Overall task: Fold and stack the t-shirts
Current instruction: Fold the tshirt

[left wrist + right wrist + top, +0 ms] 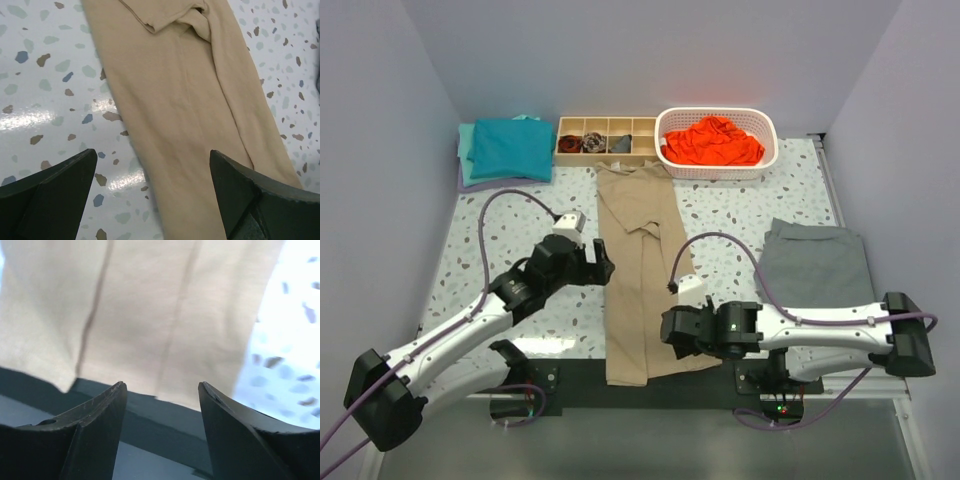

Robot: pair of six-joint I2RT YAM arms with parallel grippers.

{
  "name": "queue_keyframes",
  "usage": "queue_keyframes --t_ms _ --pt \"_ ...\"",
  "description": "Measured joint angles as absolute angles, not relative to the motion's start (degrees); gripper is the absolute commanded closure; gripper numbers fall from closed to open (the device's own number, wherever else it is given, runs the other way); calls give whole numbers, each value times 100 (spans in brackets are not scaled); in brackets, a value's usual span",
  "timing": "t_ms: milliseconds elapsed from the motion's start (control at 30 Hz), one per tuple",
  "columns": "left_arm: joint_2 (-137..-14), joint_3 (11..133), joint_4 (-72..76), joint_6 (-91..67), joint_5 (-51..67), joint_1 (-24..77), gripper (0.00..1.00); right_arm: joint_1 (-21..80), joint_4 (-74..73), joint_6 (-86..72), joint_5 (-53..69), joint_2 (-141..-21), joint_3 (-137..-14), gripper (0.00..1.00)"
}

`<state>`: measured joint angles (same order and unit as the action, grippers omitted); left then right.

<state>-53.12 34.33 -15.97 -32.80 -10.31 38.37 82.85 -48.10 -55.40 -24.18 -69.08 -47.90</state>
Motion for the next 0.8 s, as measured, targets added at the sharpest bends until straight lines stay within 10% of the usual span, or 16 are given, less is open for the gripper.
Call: queue_keyframes --t_ms 467,800 --pt "-5557 2864 -1476 -3870 -1066 4853 0 7819 -5319 -5686 -2731 -6213 -4027 56" --pt "-5673 3098 -2086 -4248 -1815 4952 0 7819 -5089 -5535 -2639 -7166 -4141 28"
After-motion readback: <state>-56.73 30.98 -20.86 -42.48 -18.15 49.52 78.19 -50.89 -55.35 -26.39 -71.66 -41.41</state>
